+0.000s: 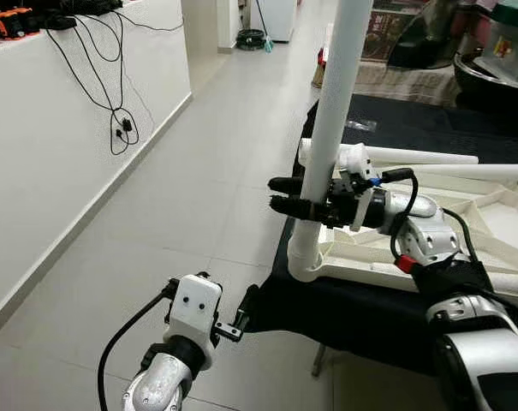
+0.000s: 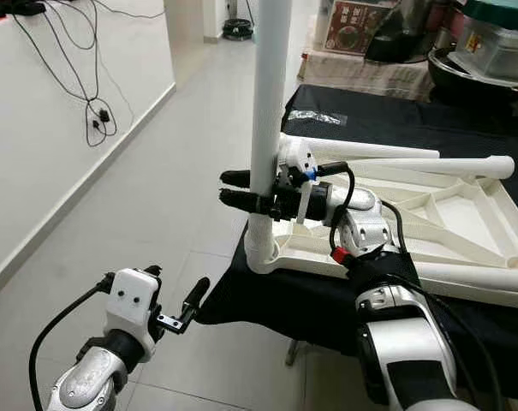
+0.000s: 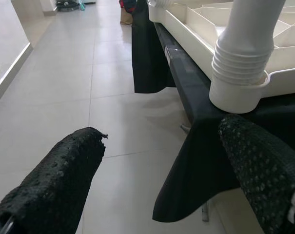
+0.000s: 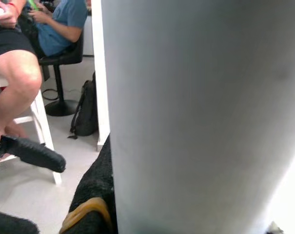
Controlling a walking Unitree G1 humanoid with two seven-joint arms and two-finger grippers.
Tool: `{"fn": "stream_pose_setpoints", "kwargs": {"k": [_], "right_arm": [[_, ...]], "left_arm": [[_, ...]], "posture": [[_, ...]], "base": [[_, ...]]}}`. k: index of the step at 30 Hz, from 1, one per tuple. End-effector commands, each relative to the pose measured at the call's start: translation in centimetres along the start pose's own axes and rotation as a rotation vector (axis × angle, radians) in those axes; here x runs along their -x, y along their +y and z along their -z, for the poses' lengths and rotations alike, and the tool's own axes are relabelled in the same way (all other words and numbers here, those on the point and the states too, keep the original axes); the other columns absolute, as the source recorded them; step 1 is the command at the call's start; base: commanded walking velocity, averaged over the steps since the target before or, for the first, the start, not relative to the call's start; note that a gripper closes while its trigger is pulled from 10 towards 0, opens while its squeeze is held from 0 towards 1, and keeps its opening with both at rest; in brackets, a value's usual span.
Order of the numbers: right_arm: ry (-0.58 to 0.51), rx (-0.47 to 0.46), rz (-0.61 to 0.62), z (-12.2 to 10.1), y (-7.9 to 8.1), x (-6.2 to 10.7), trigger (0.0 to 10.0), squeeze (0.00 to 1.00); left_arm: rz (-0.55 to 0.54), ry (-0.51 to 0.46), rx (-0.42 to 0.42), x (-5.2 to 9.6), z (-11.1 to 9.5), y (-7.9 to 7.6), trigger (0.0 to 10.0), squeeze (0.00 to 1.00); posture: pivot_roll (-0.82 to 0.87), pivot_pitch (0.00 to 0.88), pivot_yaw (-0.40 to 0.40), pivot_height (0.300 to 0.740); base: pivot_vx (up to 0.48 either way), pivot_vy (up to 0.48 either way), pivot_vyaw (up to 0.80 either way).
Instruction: Building children table
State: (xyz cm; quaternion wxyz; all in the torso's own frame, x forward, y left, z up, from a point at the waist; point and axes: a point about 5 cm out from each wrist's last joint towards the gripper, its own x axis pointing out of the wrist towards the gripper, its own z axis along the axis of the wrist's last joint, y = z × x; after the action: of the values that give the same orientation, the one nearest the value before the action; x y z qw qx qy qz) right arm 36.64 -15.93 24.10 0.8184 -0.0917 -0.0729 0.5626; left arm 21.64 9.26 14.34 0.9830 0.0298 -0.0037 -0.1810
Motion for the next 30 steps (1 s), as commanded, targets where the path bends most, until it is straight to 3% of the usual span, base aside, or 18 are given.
{"fn": "stream_pose_setpoints", "kwargs": {"k": [1,18,30], "right_arm": [[0.019,0.006,0.008,0.2,-0.2,0.3,10.0,0.00],[0.040,-0.015,-0.057,0.0,-0.2,1.7,10.0,0.00],[0.008,0.025,-0.085,-0.6,0.5,1.4,10.0,0.00]], "left_arm": [[0.009,0.018,-0.007,0.0,0.2,-0.1,10.0,0.00],[0.014,0.036,-0.014,-0.1,0.5,0.0,10.0,0.00],[0.022,0.046,-0.024,-0.2,0.7,0.0,10.0,0.00]], "posture": [[0.08,0.151,-0.036,0.740],[0.08,0.149,-0.031,0.740],[0.08,0.147,-0.026,0.740]], "base": [[0.000,0.000,0.00],[0.000,0.000,0.00],[0.000,0.000,0.00]]}}
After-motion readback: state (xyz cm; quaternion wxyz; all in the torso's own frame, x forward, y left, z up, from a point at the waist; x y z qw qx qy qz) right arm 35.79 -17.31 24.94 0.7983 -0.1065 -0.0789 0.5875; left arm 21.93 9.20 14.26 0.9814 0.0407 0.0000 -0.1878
